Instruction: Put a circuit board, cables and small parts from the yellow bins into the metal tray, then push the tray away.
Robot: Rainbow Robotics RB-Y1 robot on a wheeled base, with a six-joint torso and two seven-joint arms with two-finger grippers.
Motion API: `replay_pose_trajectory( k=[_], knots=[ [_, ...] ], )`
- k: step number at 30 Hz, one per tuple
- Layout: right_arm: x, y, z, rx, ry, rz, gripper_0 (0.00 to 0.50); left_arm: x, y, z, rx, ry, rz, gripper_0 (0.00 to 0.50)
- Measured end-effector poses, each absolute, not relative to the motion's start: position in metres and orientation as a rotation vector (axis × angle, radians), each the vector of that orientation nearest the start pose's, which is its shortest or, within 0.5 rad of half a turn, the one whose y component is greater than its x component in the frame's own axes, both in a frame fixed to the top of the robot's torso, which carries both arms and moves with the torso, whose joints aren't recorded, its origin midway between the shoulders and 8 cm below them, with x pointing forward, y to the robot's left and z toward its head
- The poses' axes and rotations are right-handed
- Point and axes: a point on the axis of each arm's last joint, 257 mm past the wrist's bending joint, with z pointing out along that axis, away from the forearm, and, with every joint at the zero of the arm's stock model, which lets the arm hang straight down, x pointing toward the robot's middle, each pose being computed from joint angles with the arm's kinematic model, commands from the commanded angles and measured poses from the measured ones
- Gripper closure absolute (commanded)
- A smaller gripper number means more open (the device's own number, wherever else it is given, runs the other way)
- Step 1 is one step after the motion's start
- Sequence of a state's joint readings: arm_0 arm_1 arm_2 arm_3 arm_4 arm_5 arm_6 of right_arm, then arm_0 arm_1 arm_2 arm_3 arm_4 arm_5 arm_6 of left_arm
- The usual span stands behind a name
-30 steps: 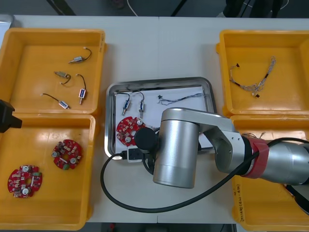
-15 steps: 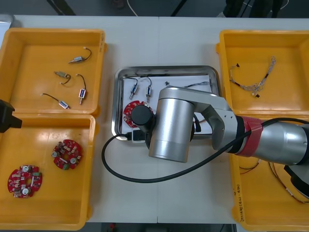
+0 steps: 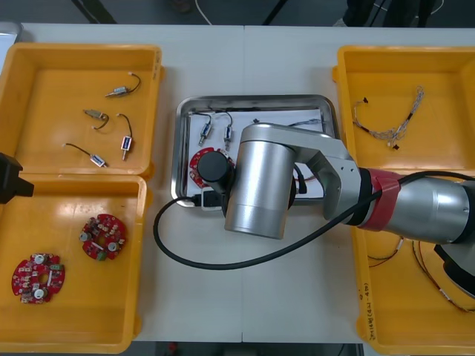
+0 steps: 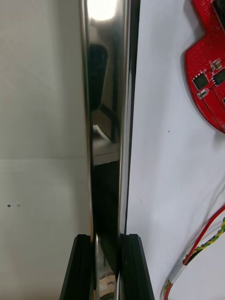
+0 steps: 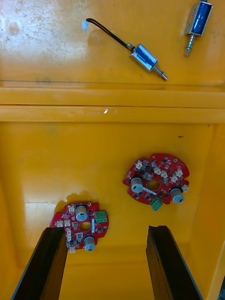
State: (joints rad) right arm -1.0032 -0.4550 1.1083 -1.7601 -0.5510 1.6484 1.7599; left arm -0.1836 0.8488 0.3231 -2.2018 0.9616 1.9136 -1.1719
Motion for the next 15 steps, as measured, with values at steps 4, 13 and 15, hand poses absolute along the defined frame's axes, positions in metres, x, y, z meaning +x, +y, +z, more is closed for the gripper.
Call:
replay_pose_trajectory(
  k=[4, 13, 15],
  knots=[
    [0.447, -0.039, -0.257, -1.921, 1.969, -0.634, 0.500, 0.371, 0.365, -0.145, -0.055, 2.676, -0.044, 0.000],
    [0.463, -0.030, -0.249, -1.892, 1.969, -0.654, 0.500, 0.371, 0.365, -0.145, -0.055, 2.676, -0.044, 0.000],
    [0.466, -0.029, -0.248, -1.887, 1.966, -0.653, 0.500, 0.371, 0.365, -0.145, -0.055, 2.676, -0.044, 0.000]
  ],
)
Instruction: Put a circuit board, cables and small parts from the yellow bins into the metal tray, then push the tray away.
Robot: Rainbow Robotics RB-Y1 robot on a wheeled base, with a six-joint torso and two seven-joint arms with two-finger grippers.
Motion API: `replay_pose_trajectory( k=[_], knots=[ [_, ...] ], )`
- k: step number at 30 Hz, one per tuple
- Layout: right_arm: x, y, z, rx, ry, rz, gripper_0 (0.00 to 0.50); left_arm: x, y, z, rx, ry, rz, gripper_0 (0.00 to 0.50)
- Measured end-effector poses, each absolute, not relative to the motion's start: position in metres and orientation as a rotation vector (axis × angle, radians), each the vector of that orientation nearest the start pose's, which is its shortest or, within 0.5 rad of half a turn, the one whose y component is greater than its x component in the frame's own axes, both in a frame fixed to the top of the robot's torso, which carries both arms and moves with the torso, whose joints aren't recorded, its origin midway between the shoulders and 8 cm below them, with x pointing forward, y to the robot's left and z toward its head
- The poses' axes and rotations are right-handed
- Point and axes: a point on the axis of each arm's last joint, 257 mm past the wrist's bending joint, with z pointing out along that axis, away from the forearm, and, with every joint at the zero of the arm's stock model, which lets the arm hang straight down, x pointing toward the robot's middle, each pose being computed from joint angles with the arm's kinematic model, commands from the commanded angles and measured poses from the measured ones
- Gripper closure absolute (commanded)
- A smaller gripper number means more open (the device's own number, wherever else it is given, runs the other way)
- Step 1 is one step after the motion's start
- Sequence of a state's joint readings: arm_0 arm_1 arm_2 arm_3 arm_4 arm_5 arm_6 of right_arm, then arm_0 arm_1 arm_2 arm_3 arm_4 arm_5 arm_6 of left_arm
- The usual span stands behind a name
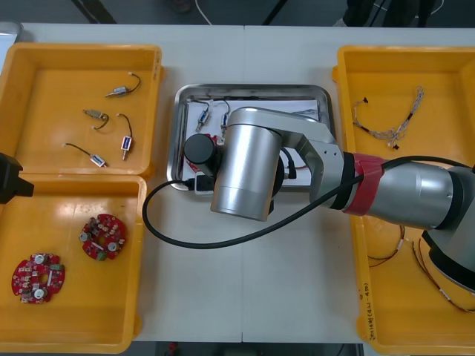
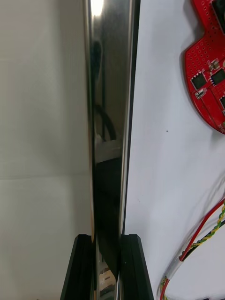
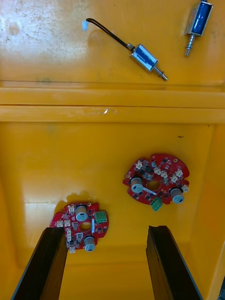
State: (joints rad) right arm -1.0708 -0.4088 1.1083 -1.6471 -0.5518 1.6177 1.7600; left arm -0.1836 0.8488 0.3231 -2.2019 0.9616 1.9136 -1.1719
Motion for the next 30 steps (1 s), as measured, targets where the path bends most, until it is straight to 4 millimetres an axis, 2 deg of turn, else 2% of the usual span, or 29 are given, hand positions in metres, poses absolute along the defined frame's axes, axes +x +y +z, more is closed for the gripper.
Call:
replay_pose_trajectory(
  k=[17, 30],
  knots=[
    [0.496, -0.026, -0.228, -1.854, 1.933, -0.703, 0.500, 0.371, 0.365, -0.145, -0.055, 2.676, -0.044, 0.000],
    [0.516, -0.024, -0.223, -1.815, 1.926, -0.705, 0.500, 0.371, 0.365, -0.145, -0.055, 2.676, -0.044, 0.000]
  ],
)
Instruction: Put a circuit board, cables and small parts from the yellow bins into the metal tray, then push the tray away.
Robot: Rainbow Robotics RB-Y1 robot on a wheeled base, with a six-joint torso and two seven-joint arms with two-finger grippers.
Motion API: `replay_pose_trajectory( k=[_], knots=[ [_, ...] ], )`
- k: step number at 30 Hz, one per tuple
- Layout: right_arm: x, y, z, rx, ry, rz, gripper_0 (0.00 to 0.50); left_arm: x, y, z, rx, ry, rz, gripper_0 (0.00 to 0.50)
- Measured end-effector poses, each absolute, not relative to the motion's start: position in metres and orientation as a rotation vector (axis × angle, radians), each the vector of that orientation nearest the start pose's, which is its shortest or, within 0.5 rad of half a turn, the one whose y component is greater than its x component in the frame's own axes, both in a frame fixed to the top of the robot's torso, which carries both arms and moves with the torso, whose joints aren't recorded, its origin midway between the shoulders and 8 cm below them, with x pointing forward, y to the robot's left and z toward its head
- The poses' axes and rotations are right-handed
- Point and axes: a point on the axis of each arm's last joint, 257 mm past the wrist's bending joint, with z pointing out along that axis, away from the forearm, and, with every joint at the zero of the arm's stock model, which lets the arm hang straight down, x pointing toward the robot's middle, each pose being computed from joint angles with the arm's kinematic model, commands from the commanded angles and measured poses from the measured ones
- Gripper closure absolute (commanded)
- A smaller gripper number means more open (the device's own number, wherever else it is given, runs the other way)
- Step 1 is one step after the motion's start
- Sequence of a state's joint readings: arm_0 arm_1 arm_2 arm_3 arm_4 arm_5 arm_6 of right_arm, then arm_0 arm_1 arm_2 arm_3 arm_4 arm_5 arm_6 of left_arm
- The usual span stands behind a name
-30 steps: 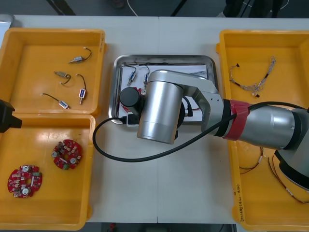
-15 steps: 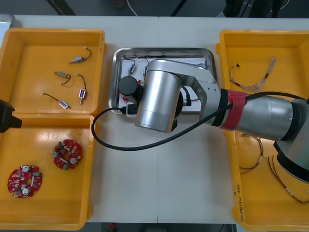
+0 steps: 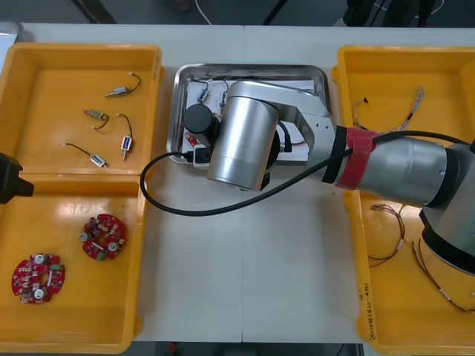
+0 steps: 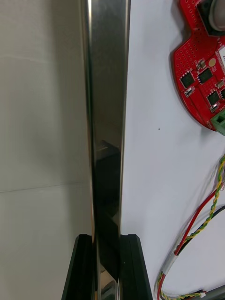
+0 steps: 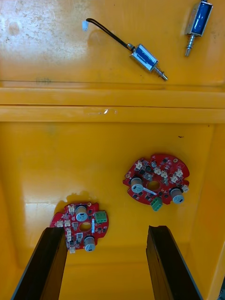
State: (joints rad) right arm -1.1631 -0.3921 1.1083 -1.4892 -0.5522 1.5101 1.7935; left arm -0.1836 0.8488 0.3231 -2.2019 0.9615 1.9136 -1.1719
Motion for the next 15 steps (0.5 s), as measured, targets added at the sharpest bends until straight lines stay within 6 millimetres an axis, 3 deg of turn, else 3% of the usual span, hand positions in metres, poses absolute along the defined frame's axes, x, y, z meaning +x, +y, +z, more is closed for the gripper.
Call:
replay_pose_trajectory(
  k=[15],
  knots=[
    [0.548, -0.022, -0.214, -1.772, 1.901, -0.712, 0.500, 0.371, 0.365, -0.145, -0.055, 2.676, -0.044, 0.000]
  ],
)
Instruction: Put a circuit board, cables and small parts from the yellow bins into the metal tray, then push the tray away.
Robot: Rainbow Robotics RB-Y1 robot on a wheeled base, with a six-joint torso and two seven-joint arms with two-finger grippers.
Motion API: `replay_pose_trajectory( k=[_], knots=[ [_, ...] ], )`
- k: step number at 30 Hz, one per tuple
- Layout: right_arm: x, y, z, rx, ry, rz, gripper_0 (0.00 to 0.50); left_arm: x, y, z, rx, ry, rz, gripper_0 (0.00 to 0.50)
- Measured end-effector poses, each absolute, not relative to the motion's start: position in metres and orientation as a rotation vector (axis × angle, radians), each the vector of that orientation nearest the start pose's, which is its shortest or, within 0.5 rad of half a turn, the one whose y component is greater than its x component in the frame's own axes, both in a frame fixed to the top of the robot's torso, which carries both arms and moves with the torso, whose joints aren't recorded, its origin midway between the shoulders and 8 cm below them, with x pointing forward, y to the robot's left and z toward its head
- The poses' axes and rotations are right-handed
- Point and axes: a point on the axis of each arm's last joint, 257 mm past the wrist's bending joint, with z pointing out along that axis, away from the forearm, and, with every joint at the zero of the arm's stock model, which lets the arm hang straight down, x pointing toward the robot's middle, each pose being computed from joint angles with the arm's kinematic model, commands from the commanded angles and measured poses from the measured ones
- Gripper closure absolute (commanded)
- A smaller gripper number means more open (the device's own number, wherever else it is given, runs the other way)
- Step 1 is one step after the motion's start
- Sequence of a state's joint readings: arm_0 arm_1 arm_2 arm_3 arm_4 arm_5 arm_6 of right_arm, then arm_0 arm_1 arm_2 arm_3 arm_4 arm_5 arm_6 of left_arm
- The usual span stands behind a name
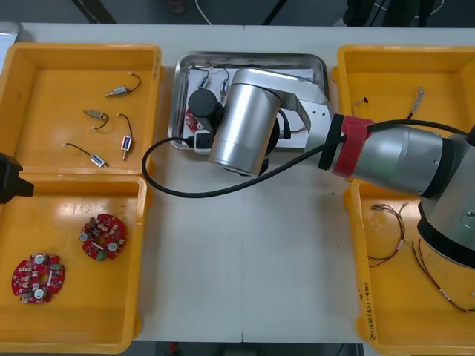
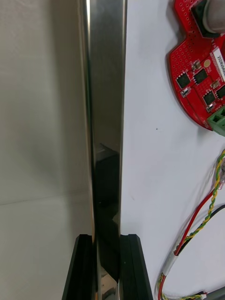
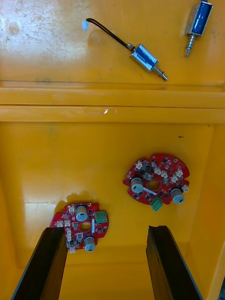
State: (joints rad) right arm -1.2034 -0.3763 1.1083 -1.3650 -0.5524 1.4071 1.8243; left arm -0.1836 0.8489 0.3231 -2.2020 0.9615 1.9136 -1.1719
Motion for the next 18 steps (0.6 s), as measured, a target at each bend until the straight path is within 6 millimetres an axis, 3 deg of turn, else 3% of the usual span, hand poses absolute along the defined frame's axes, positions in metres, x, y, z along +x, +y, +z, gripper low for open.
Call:
replay_pose_trajectory(
  k=[18],
  knots=[
    [0.580, -0.026, -0.207, -1.747, 1.872, -0.730, 0.500, 0.371, 0.365, -0.145, -0.055, 2.676, -0.044, 0.000]
  ],
)
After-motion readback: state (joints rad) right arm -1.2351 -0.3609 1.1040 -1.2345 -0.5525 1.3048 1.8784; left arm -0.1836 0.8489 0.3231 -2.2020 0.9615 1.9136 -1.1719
